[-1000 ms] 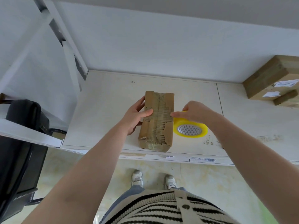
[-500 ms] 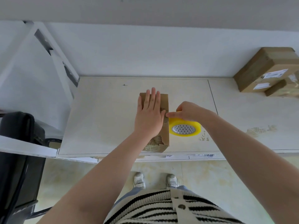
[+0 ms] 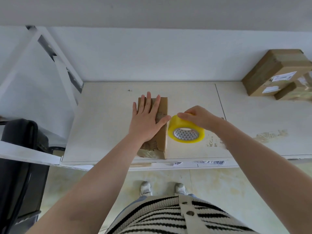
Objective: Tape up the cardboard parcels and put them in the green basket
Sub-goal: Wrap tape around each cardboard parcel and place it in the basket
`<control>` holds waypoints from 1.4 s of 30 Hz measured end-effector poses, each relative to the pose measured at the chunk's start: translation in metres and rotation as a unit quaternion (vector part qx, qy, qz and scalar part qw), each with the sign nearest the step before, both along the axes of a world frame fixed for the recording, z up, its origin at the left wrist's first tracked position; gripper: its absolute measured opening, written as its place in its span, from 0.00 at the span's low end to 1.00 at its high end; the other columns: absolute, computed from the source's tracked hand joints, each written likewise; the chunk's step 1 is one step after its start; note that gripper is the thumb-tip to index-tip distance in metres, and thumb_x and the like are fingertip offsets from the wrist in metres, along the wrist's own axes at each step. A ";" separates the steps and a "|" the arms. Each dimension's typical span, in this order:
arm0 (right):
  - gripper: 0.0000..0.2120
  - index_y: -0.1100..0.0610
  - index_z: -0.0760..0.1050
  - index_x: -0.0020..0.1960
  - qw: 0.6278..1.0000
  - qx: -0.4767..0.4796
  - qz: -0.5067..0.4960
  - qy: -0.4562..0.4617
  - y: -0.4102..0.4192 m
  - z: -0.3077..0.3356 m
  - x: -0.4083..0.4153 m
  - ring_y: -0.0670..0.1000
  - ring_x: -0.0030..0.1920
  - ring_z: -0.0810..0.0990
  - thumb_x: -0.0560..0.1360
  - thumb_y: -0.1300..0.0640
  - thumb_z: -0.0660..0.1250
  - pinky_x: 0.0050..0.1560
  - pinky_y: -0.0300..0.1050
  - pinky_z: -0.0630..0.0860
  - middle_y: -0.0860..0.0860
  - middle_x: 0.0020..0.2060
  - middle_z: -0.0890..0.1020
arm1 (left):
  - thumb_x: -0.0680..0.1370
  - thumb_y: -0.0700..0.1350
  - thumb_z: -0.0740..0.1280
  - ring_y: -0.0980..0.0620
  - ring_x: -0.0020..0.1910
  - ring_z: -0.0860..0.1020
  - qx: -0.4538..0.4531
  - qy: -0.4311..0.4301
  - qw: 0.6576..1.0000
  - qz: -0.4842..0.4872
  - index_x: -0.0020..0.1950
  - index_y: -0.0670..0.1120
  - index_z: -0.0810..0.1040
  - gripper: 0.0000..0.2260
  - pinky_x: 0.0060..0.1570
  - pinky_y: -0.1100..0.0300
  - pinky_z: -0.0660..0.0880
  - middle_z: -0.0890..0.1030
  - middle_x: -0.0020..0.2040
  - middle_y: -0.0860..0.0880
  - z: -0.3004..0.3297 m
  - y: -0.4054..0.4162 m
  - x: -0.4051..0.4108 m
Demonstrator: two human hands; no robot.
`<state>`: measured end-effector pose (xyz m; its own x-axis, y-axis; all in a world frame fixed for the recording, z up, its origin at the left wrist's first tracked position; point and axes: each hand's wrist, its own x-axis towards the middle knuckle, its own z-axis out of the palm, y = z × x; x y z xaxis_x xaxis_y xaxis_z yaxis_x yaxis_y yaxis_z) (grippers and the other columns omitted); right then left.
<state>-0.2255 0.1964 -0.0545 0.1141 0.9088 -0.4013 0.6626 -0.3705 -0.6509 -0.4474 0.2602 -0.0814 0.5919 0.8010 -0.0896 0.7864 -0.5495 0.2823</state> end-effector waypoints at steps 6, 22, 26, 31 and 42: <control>0.33 0.55 0.65 0.27 0.981 -0.050 0.013 -0.185 -0.007 -0.007 -0.003 0.50 0.25 0.69 0.71 0.26 0.57 0.31 0.43 0.64 0.48 0.22 0.68 | 0.66 0.81 0.35 0.44 0.76 0.28 -0.012 0.015 1.000 0.005 0.77 0.60 0.29 0.44 0.75 0.39 0.34 0.28 0.78 0.45 -0.001 0.001 -0.001; 0.35 0.56 0.63 0.29 0.968 -0.071 0.046 -0.237 0.015 0.010 -0.019 0.51 0.26 0.70 0.68 0.22 0.55 0.31 0.43 0.64 0.49 0.23 0.68 | 0.69 0.74 0.64 0.44 0.77 0.30 -0.116 -0.087 0.981 0.129 0.77 0.68 0.39 0.46 0.71 0.34 0.61 0.25 0.76 0.52 0.011 0.000 -0.013; 0.36 0.56 0.65 0.29 0.968 -0.060 0.042 -0.239 0.017 0.010 -0.022 0.50 0.26 0.71 0.68 0.22 0.54 0.31 0.43 0.64 0.49 0.23 0.69 | 0.68 0.76 0.63 0.37 0.77 0.33 -0.128 -0.071 0.975 0.165 0.76 0.69 0.38 0.46 0.68 0.34 0.63 0.25 0.76 0.53 0.014 -0.004 -0.015; 0.35 0.56 0.62 0.28 0.963 -0.066 0.061 -0.255 0.017 0.014 -0.021 0.50 0.26 0.68 0.69 0.23 0.56 0.31 0.43 0.62 0.48 0.23 0.67 | 0.67 0.71 0.68 0.38 0.77 0.52 -0.162 -0.123 0.965 0.166 0.77 0.70 0.43 0.46 0.64 0.40 0.69 0.30 0.78 0.56 0.018 -0.005 -0.015; 0.34 0.53 0.68 0.31 0.902 -0.041 0.080 -0.422 0.036 0.055 -0.041 0.47 0.29 0.70 0.68 0.21 0.55 0.30 0.39 0.59 0.47 0.28 0.73 | 0.70 0.55 0.75 0.53 0.78 0.57 -0.409 -0.417 0.793 0.170 0.77 0.69 0.52 0.43 0.70 0.54 0.66 0.39 0.81 0.57 -0.001 -0.001 -0.010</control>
